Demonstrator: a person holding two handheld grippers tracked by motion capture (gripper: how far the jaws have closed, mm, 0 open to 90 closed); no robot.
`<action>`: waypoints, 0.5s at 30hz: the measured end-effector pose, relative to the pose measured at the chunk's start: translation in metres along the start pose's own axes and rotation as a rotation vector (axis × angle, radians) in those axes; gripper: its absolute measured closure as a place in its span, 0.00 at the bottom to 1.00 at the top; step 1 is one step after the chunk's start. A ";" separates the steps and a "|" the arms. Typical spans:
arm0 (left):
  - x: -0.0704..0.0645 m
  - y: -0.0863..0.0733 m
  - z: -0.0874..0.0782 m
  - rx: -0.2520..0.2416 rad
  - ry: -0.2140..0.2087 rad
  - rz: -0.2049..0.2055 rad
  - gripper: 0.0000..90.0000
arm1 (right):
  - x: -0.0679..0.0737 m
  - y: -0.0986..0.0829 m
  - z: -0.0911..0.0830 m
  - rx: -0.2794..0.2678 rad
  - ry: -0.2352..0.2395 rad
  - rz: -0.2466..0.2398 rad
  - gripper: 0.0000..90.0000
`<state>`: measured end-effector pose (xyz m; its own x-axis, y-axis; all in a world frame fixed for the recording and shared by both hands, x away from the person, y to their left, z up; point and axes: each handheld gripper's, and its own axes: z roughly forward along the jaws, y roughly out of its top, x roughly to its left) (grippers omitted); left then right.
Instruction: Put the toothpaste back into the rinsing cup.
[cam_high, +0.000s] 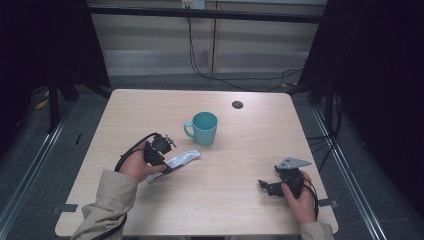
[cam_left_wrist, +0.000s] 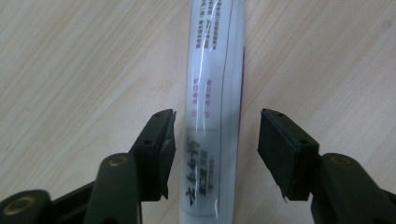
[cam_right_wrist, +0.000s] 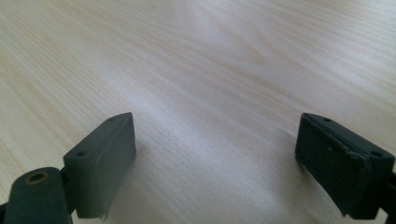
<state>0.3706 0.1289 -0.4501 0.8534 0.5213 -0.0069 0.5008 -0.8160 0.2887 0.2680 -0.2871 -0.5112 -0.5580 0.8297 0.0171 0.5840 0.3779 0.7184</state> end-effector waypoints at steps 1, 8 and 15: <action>0.000 0.002 0.002 -0.001 0.002 0.001 0.53 | 0.000 0.000 0.000 -0.002 0.003 0.001 0.13; 0.001 0.010 0.013 0.033 -0.005 0.013 0.56 | 0.001 -0.001 -0.001 0.000 0.003 0.005 0.13; 0.006 0.012 0.015 0.054 -0.018 0.010 0.59 | 0.001 -0.001 -0.001 -0.001 0.004 0.003 0.13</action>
<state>0.3841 0.1184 -0.4609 0.8604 0.5091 -0.0217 0.4992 -0.8336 0.2363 0.2668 -0.2871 -0.5113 -0.5585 0.8292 0.0222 0.5850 0.3748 0.7193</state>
